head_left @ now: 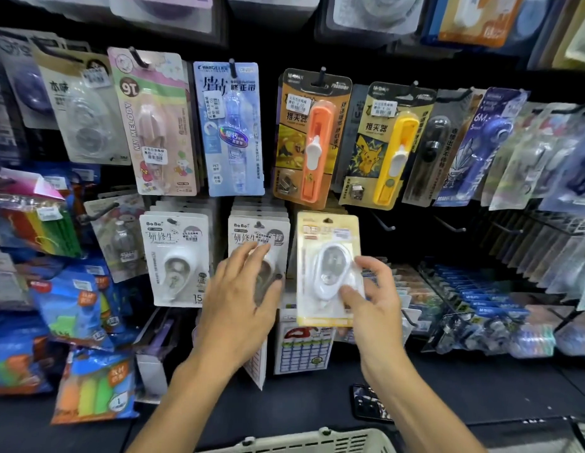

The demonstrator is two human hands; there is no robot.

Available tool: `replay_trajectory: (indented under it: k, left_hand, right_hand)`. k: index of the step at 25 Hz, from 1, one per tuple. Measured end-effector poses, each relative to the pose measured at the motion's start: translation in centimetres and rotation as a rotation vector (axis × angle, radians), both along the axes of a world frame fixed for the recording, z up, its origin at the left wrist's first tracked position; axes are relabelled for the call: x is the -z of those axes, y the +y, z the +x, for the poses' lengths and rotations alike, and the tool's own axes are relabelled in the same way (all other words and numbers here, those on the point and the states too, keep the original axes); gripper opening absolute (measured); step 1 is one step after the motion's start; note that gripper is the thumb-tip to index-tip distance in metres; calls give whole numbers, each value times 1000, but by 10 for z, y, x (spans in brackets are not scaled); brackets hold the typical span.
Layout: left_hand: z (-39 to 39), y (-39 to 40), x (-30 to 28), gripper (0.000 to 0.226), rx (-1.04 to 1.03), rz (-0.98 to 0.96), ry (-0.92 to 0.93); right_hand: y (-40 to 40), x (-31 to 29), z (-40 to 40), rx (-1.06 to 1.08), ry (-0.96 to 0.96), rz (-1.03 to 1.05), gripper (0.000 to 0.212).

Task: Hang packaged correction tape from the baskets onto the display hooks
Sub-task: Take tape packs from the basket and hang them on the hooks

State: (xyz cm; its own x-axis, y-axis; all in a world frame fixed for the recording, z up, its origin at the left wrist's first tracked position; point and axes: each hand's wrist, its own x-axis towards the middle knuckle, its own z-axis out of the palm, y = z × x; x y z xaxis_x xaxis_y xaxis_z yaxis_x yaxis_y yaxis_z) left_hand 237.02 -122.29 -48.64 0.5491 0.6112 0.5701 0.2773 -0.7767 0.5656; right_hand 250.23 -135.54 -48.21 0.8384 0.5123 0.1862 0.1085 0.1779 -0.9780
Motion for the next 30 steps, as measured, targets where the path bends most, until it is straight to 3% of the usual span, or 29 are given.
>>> replay_trajectory:
  k: [2, 5, 8, 10, 12, 14, 17, 20, 21, 23, 26, 28, 30]
  left_hand:
    - [-2, 6, 7, 65, -129, 192, 280]
    - [1, 10, 19, 80, -116, 144, 518]
    - [4, 10, 22, 82, -72, 132, 492]
    - [0, 5, 23, 81, -69, 168, 354]
    - [-7, -7, 32, 78, -111, 110, 204]
    - [-15, -18, 55, 70, -142, -54, 234]
    - [-27, -27, 120, 53, -27, -274, 543]
    - [-64, -49, 205, 43, 42, -557, 853]
    - [-81, -60, 235, 42, 30, -641, 949]
    - [-108, -84, 289, 45, 53, -765, 1126]
    - [-125, -110, 338, 46, 109, -905, 1176]
    - [-127, -115, 349, 47, 117, -905, 1165]
    - [-126, -113, 355, 58, 127, -781, 1147]
  right_hand:
    - [-15, 8, 6, 54, -86, -81, 39]
    - [-14, 10, 14, 46, -169, -131, 39]
    - [12, 3, 31, -22, -150, -295, 57]
    - [24, 3, 42, -126, -113, -374, 71]
    - [24, 18, 50, -146, -149, -434, 71]
    - [12, 55, 48, -80, -159, -469, 60]
    - [-18, 157, 13, -53, 75, -561, 34]
    - [-64, 269, -42, -365, 196, -967, 30]
    - [-78, 300, -58, -522, 152, -1130, 26]
    - [-96, 348, -82, -802, -48, -1364, 39]
    - [-97, 385, -110, -917, -158, -1419, 66]
    - [-93, 398, -120, -928, -185, -1435, 63]
    - [-89, 407, -112, -949, -218, -1407, 42]
